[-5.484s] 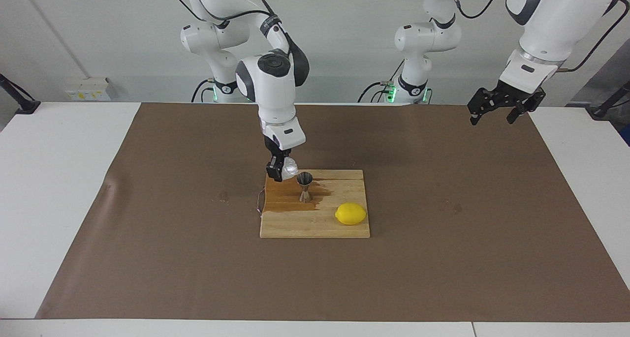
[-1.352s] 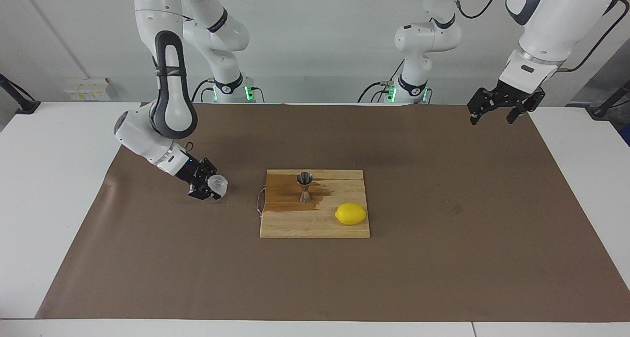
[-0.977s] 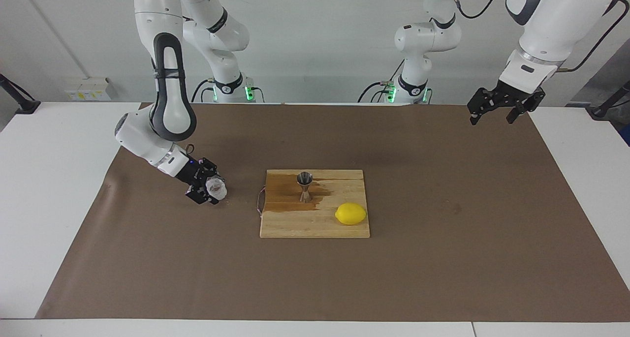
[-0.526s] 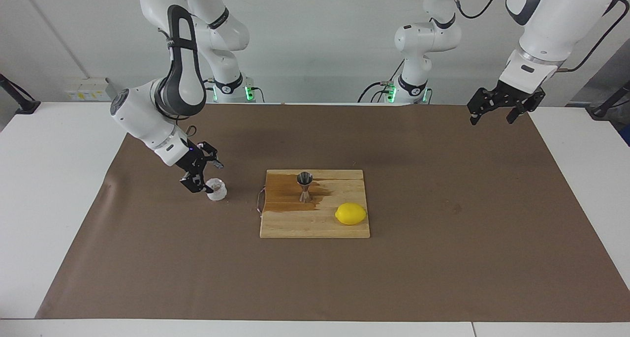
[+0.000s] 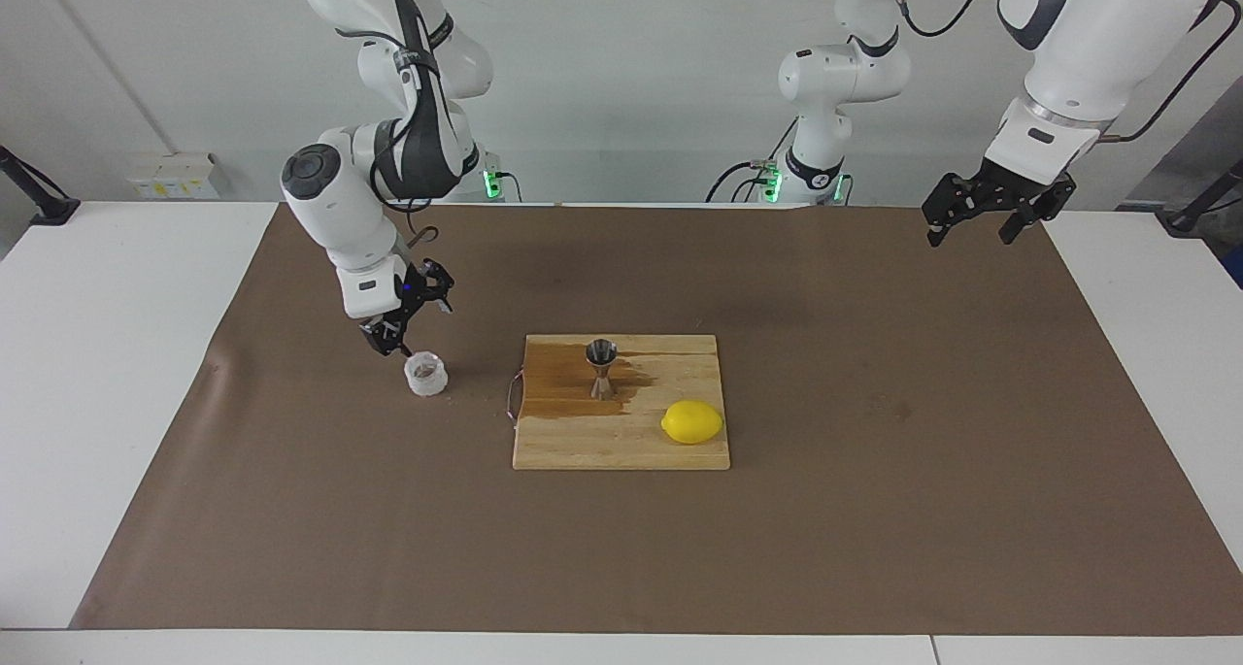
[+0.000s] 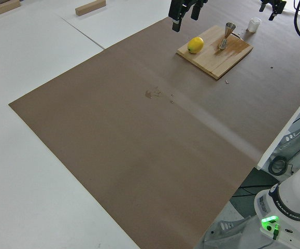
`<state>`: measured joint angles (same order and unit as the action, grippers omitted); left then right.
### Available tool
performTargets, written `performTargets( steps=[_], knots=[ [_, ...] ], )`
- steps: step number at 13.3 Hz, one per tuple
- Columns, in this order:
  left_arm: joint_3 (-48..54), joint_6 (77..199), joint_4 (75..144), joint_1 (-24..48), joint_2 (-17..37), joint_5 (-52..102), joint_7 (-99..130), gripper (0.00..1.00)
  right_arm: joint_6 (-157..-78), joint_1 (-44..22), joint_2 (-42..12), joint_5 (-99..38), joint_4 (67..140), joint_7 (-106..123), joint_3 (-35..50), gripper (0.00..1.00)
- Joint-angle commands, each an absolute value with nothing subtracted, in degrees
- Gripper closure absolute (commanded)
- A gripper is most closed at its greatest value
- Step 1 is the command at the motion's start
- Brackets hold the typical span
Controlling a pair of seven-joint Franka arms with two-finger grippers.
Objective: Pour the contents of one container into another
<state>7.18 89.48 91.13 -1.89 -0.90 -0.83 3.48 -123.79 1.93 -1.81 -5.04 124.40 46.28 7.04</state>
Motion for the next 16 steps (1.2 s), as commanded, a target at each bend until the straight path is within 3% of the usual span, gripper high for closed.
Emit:
performTargets(
  steps=[1,8,16],
  knots=[
    [7.21,89.12,92.37,-2.02,-2.2,-0.79,3.96,0.0,-117.54,2.46,-1.06,-1.67,122.18,28.64,7.12,0.0],
    [7.21,89.12,92.37,-2.02,-2.2,-0.79,3.96,0.0,-85.63,3.08,0.43,0.09,96.53,-6.47,7.21,0.0],
    [7.21,89.12,92.37,-2.11,-2.2,-0.79,3.96,0.0,-82.26,3.78,1.58,-1.32,91.23,-3.34,6.59,0.0]
  ],
)
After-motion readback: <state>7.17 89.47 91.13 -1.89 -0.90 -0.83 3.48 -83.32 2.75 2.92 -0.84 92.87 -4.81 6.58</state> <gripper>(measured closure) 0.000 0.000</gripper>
